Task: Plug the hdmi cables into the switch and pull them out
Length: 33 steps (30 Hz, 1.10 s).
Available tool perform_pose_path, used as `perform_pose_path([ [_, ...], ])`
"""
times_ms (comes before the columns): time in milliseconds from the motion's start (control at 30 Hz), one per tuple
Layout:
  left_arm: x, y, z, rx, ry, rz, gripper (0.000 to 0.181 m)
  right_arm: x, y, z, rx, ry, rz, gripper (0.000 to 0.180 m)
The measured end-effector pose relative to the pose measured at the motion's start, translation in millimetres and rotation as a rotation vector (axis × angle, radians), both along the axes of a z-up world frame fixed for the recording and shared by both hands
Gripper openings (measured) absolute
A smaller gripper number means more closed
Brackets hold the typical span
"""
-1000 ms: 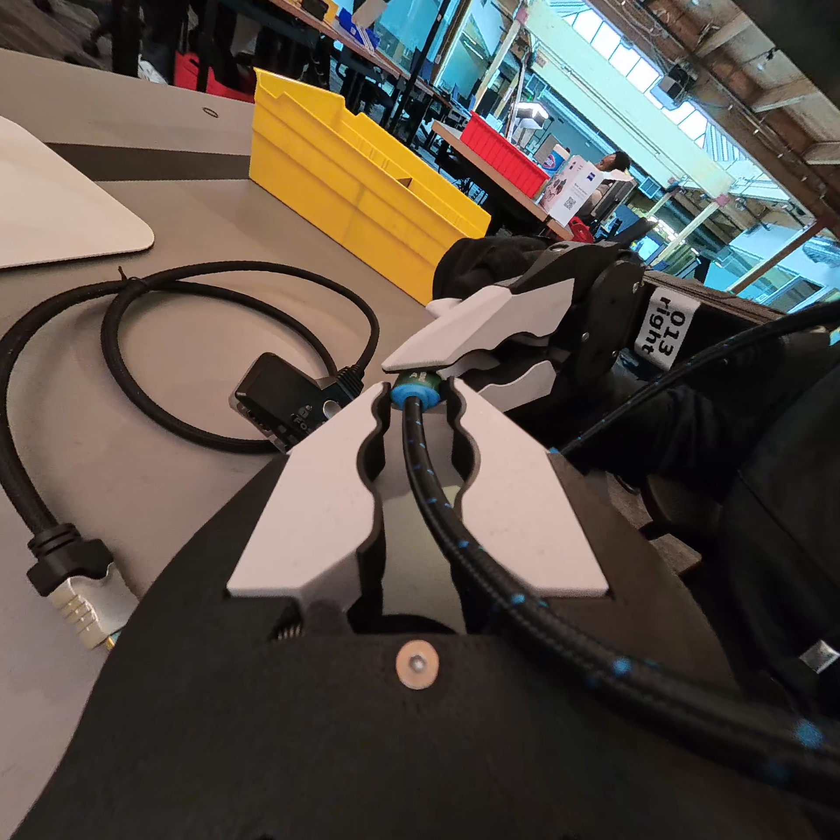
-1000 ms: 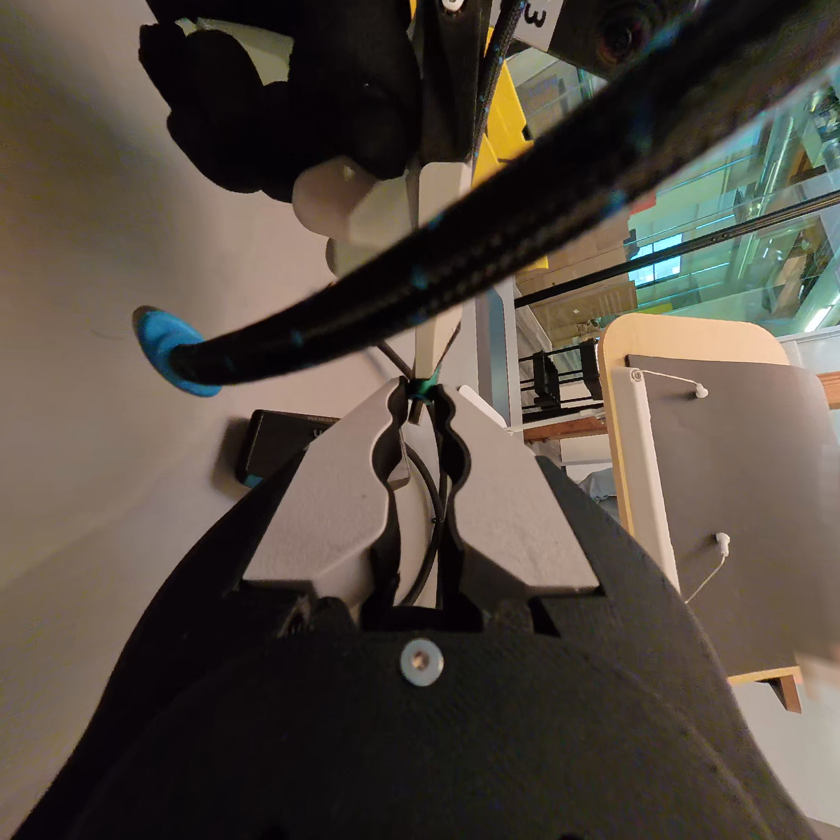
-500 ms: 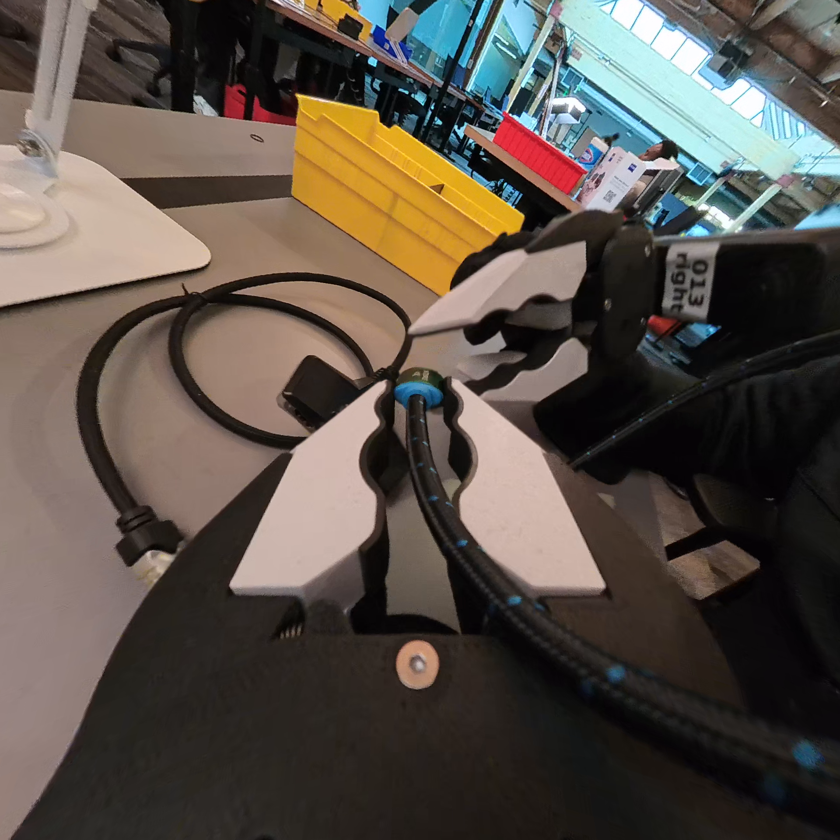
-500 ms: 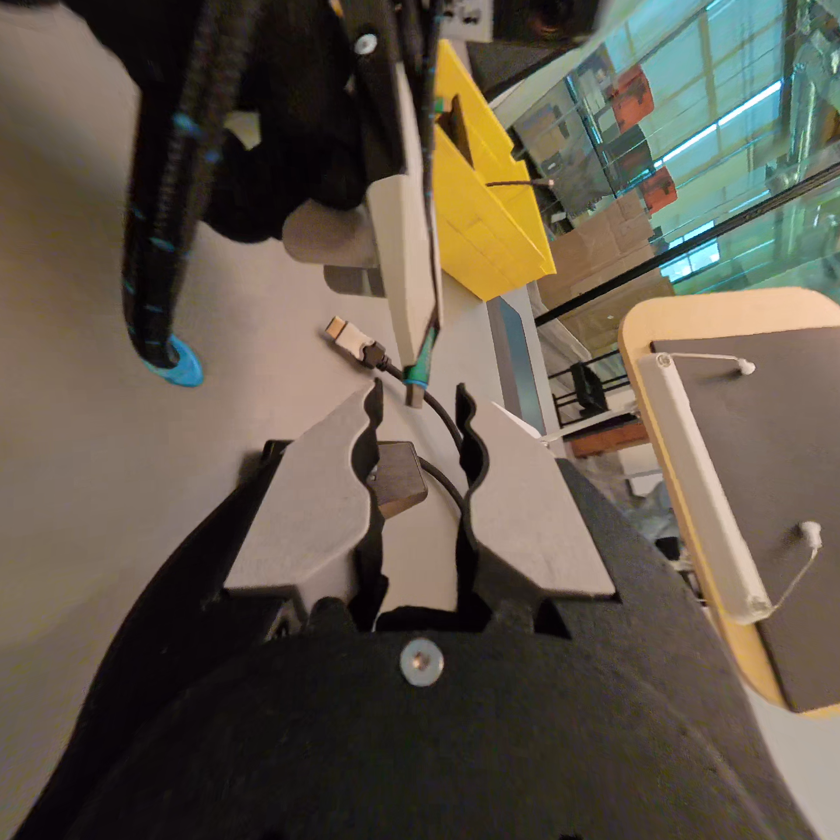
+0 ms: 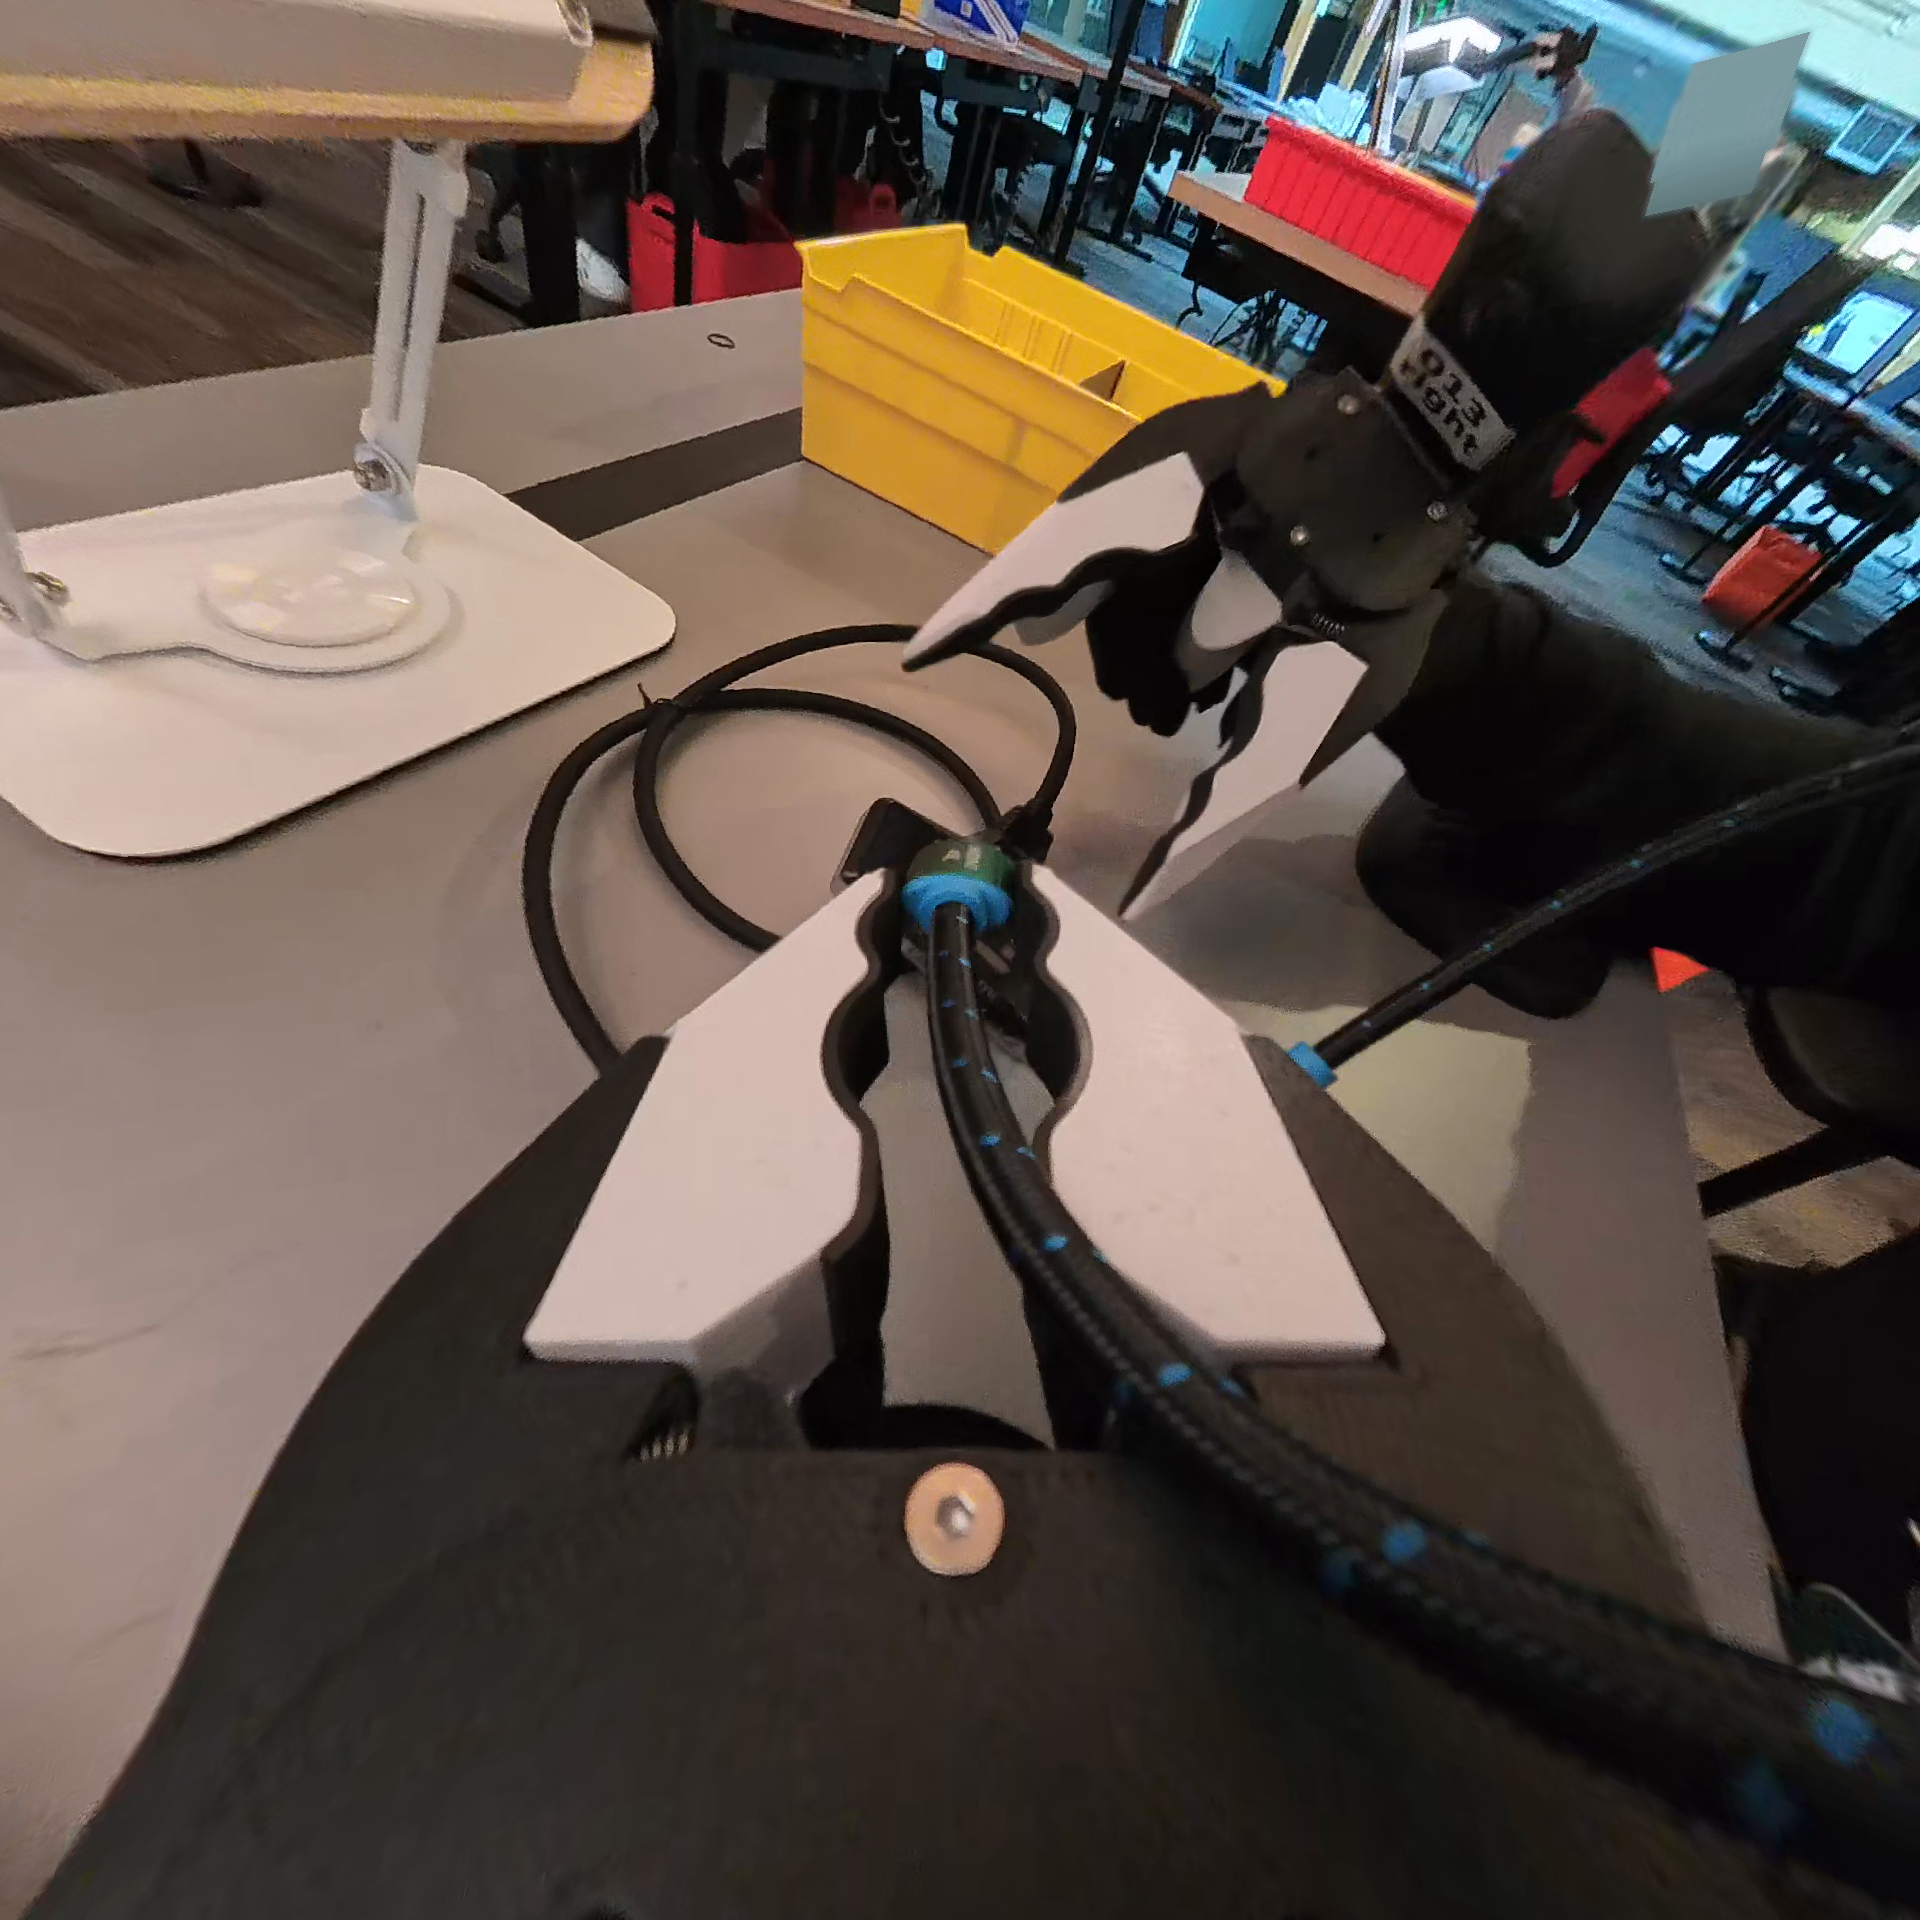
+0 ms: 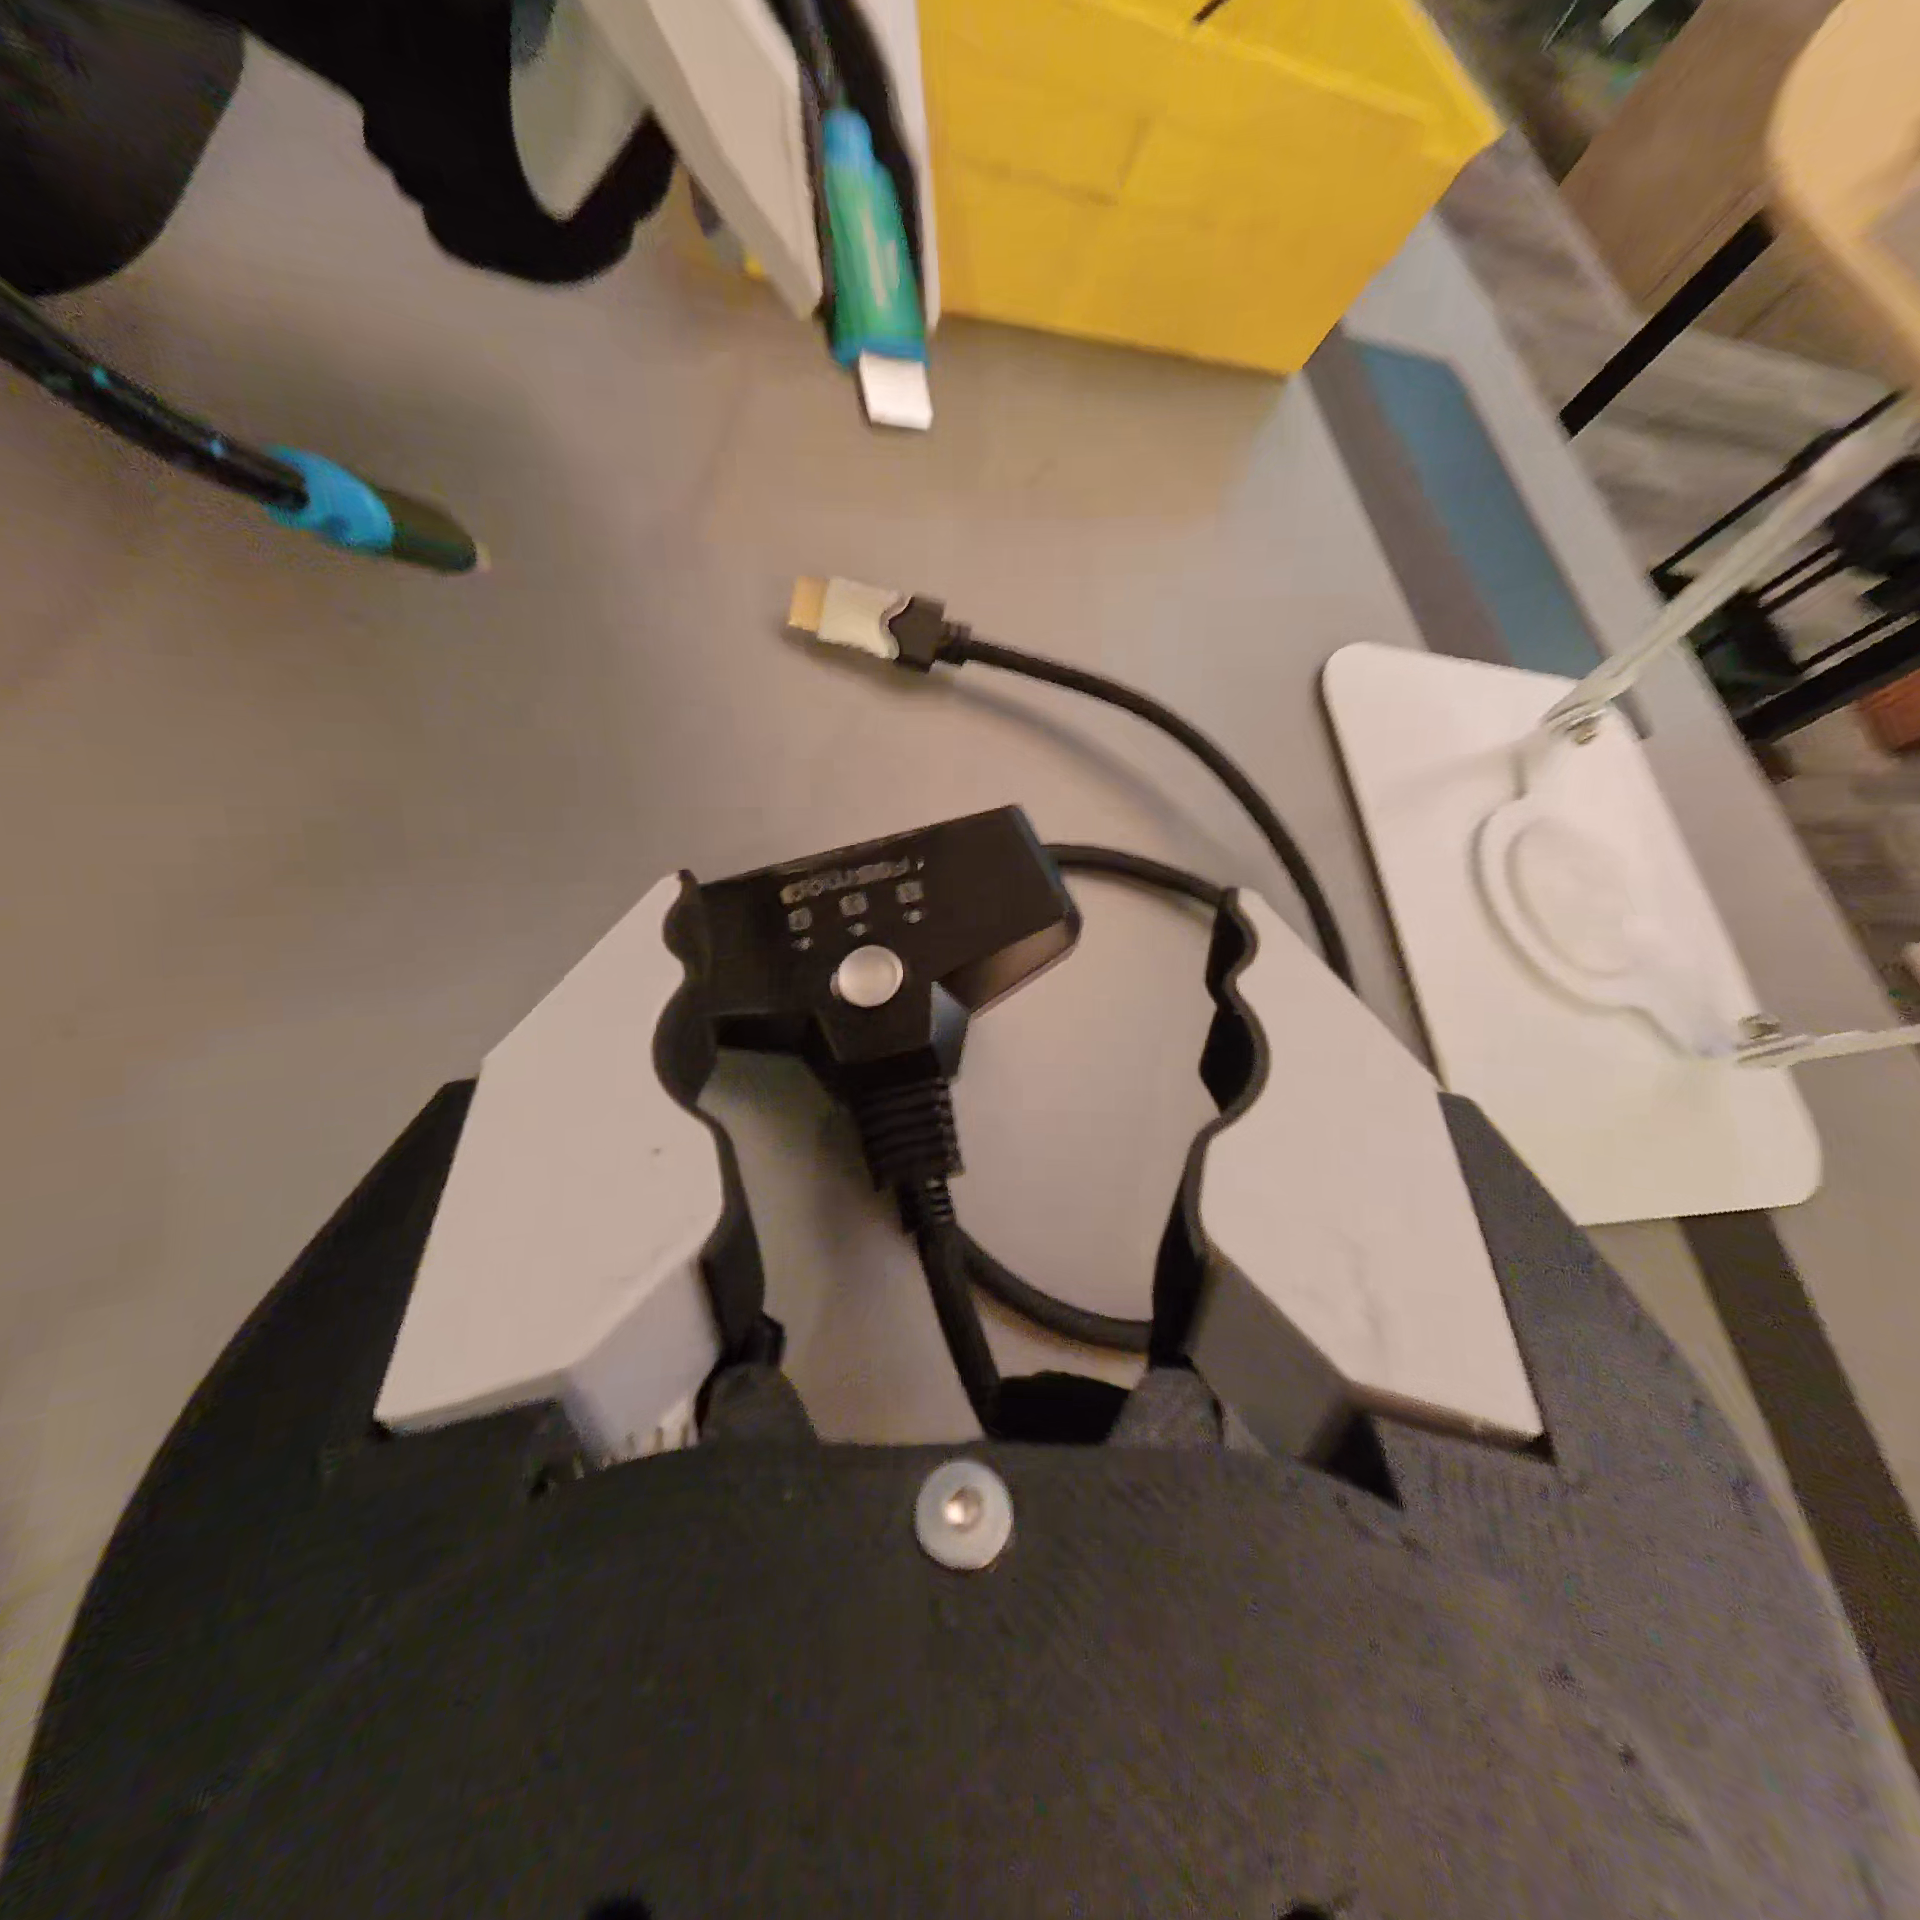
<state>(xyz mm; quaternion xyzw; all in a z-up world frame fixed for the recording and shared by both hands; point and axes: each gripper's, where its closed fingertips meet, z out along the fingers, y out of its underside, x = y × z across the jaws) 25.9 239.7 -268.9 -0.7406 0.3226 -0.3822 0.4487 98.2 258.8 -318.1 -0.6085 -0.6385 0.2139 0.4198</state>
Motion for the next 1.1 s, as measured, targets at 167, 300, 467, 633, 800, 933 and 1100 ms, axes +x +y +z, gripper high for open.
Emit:
perform_pose_path([
  [167,-10.6,-3.0,1.1,0.021,-0.007,0.016,0.019,-9.5,-17.1,-21.0,-0.107,-0.112,0.039,0.106],
  [300,-8.8,-4.5,-2.3,0.004,-0.021,0.01,0.019,-13.9,-16.4,-36.7,-0.032,-0.239,0.053,0.113],
  [467,-7.7,-8.4,-4.4,0.043,0.039,-0.019,0.019,-15.6,-14.4,-58.5,0.006,-0.384,0.074,0.123],
  [633,-14.6,-7.8,-4.0,0.035,0.011,-0.017,0.019,-19.5,-9.0,-61.9,-0.007,-0.429,0.073,0.118],
  [800,-18.9,-4.8,2.1,0.043,-0.007,-0.022,0.019,-16.4,-11.4,-67.9,-0.093,-0.522,0.112,0.107],
  [933,-19.7,-3.8,4.9,0.043,-0.018,-0.03,0.019,-11.7,-14.3,-73.0,-0.147,-0.586,0.161,0.117],
  [1100,-18.9,-2.5,1.1,0.032,-0.021,-0.034,0.019,-5.8,-15.8,-77.8,-0.208,-0.655,0.205,0.116],
])
